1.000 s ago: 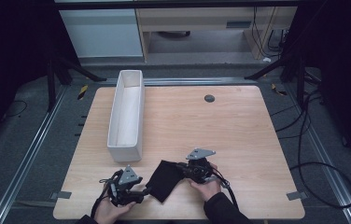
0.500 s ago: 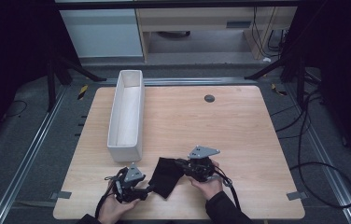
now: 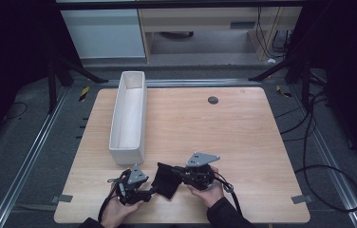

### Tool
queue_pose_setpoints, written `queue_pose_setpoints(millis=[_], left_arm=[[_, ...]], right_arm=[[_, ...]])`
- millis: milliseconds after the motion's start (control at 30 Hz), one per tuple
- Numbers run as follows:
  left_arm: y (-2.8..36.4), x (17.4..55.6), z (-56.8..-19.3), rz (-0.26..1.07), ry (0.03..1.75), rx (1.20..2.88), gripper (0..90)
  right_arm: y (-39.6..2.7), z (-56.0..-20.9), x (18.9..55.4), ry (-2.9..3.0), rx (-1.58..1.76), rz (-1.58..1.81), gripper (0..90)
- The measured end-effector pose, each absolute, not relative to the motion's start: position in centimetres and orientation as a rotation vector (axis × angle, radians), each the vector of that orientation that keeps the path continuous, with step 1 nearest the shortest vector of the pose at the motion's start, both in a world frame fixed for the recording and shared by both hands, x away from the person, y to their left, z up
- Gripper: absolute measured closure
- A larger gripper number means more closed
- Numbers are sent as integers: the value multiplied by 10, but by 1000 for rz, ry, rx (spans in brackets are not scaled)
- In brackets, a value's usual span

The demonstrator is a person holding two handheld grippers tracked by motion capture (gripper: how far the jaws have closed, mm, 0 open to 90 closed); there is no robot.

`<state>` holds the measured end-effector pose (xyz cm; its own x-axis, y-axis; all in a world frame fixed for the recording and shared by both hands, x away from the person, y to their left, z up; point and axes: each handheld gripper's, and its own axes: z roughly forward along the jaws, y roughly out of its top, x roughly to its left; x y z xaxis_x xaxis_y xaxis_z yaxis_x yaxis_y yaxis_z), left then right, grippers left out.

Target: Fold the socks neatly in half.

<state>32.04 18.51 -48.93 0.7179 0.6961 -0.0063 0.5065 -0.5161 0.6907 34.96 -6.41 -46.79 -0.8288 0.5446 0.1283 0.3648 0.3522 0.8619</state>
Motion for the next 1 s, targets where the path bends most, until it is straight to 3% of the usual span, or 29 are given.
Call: queue_pose_setpoints(millis=[1000], left_arm=[[184, 320, -491, 356, 918, 2243, 445]], right_arm=[[-38, -493, 331, 2647, 656, 1469, 832]])
